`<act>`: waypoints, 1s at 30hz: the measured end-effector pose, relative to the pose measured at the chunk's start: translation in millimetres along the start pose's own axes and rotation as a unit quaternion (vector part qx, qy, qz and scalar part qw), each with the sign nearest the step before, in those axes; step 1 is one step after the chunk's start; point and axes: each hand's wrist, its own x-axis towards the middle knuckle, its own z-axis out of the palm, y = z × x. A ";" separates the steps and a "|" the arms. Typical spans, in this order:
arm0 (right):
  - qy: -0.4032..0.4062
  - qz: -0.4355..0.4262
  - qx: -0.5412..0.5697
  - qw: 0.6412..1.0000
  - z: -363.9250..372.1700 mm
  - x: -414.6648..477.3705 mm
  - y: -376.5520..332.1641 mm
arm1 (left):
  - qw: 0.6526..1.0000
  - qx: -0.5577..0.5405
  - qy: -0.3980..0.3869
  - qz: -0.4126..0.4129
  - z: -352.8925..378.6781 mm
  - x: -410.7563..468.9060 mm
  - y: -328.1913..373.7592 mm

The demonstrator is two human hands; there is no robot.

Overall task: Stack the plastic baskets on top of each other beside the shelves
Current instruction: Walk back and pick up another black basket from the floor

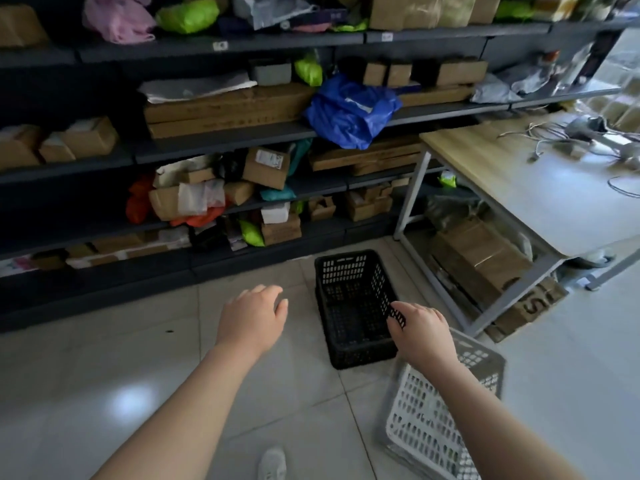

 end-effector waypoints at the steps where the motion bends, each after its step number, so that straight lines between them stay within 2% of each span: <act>1: 0.002 0.014 0.003 1.000 1.5 11.0 -7.4 | 1.000 0.005 -0.008 0.015 -1.5 19.6 -6.4; 9: 0.023 0.105 0.019 0.994 15.3 92.7 -24.0 | 0.989 0.033 -0.073 0.122 7.7 159.5 -4.1; 30: 0.015 0.310 0.078 0.947 62.2 293.9 72.2 | 0.931 0.102 -0.200 0.289 141.2 446.9 109.2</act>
